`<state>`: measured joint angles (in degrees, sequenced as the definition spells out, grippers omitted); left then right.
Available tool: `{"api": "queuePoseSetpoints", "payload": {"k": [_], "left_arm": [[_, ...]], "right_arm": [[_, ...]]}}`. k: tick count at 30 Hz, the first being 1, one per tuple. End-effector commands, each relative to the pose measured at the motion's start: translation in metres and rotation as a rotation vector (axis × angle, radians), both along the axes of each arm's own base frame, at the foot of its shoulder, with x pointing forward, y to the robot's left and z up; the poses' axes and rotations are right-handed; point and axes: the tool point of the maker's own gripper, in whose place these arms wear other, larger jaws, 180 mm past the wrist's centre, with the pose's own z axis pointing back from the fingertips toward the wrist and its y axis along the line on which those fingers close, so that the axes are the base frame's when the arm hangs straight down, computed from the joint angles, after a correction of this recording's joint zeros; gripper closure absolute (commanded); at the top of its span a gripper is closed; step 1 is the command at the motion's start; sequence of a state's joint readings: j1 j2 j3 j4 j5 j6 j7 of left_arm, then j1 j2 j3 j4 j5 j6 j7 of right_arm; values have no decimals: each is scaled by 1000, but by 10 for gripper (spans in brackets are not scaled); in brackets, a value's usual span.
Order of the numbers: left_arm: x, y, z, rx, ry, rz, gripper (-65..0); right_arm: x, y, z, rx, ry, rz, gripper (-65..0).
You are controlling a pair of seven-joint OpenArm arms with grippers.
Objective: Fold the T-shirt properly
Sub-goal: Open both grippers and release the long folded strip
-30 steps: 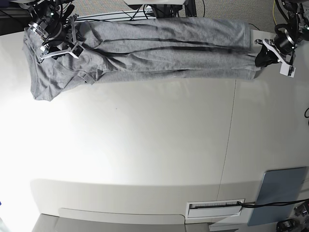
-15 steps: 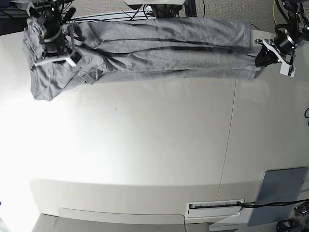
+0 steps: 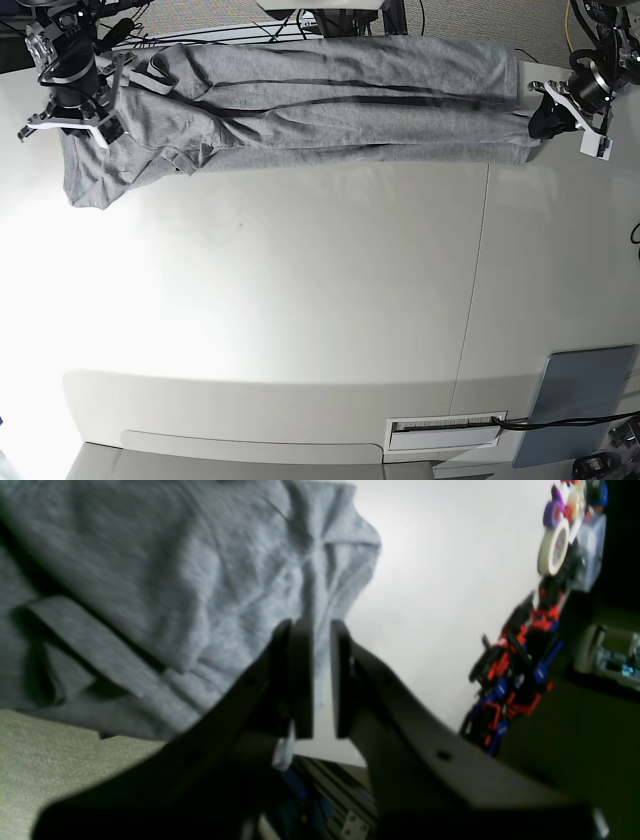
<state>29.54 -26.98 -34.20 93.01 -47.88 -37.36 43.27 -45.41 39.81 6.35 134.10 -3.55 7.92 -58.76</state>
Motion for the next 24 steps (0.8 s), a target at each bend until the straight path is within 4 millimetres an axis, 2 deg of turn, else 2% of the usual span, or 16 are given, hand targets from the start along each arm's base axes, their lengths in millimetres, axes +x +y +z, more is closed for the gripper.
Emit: {"api": "queuePoseSetpoints", "payload": {"k": [1, 7, 11, 13, 19, 22, 24], "left_arm": [[7, 5, 12, 5, -43, -2, 0], [3, 3, 9, 0, -12, -12, -11], [-6, 2, 1, 12, 46, -31, -249], [-6, 2, 1, 11, 48, -31, -306], [6, 2, 9, -32, -25, 22, -308], [9, 19, -4, -6, 3, 93, -308], [6, 20, -11, -31, 19, 96, -308]], "right_arm": [[5, -1, 8, -16, -28, 12, -71], [5, -1, 8, -16, -28, 12, -71], [5, -1, 8, -16, -29, 13, -71], [5, -1, 8, -16, -29, 13, -71], [5, 0, 8, -14, -31, 15, -71], [5, -1, 8, -15, -30, 15, -71], [5, -1, 8, -15, -30, 15, -71]]}}
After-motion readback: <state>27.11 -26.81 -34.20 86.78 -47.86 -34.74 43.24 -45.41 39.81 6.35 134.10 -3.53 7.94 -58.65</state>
